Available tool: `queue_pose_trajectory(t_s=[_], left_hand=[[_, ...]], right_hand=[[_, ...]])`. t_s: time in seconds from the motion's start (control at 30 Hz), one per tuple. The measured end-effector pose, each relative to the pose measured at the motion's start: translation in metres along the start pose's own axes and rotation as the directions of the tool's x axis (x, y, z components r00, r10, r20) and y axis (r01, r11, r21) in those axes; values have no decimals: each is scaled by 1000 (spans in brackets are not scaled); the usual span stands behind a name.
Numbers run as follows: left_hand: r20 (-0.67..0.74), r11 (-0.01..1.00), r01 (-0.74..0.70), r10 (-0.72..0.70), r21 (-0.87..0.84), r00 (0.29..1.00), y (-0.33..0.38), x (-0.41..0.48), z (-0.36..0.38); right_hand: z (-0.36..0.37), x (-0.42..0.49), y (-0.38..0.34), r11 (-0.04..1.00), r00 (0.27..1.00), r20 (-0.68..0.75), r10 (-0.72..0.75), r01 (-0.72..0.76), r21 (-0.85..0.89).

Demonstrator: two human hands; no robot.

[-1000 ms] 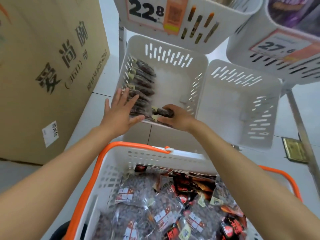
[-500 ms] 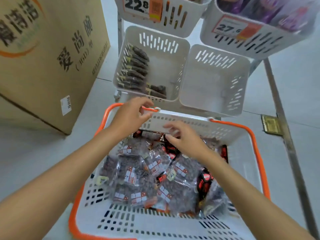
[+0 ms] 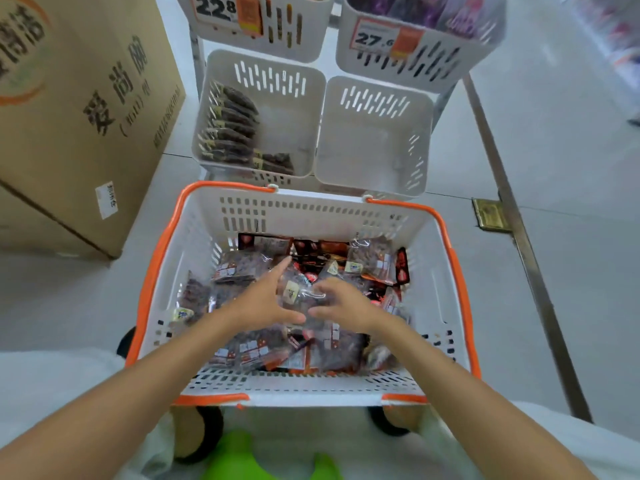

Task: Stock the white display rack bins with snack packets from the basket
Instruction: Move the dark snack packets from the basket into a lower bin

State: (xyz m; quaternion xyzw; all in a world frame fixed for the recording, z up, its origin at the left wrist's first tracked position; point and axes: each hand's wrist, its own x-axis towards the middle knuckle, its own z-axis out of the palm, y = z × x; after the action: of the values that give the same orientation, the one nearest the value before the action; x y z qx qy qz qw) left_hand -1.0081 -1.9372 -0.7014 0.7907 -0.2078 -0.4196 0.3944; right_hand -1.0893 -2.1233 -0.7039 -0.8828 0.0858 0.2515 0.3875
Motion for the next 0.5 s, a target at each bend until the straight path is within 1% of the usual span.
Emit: queue_pose_trajectory(t_s=[0.03,0.07,0.1,0.13,0.2,0.23,0.27,0.3,0.37,0.4,0.43,0.47,0.5], left_hand=[[-18,999,-12,11,-35,1000,-1,0,0],[-61,998,0,-4,-68,998,0,-2,-2],[-104,995,14,-25,-103,994,-1,-3,-7],[-137,990,29,-49,-138,989,-5,-5,-13],[-176,980,66,-99,-186,979,-15,-8,-26],[-197,976,82,-123,-204,973,-20,-10,-30],[-215,968,99,-150,-231,965,-23,-11,-32],[-231,959,112,-175,-261,957,-26,-12,-32],[-257,948,122,-202,-295,945,-27,-14,-30],[-267,944,122,-208,-306,941,-27,-16,-29],[-272,941,119,-211,-317,939,-29,-16,-28],[-276,937,119,-216,-330,937,-29,-16,-28],[-277,931,119,-222,-346,935,-31,-16,-27]], right_hand=[[-9,-1,-8,996,1000,2,-23,23,81],[-19,-1,-12,992,999,-1,-35,35,122],[-29,-2,-13,992,999,-25,-27,30,121],[-40,0,-9,995,996,-87,-9,18,97],[-59,10,11,998,954,-296,41,-51,-28],[-66,17,25,987,921,-385,65,-116,-109],[-70,24,40,966,898,-429,101,-191,-173],[-71,30,53,940,893,-428,142,-258,-225],[-69,38,72,907,905,-367,213,-323,-272],[-66,41,78,907,905,-354,237,-337,-254],[-62,43,84,923,885,-383,264,-347,-164],[-59,46,88,933,837,-442,322,-359,-2],[-58,49,90,919,773,-501,389,-364,153]])
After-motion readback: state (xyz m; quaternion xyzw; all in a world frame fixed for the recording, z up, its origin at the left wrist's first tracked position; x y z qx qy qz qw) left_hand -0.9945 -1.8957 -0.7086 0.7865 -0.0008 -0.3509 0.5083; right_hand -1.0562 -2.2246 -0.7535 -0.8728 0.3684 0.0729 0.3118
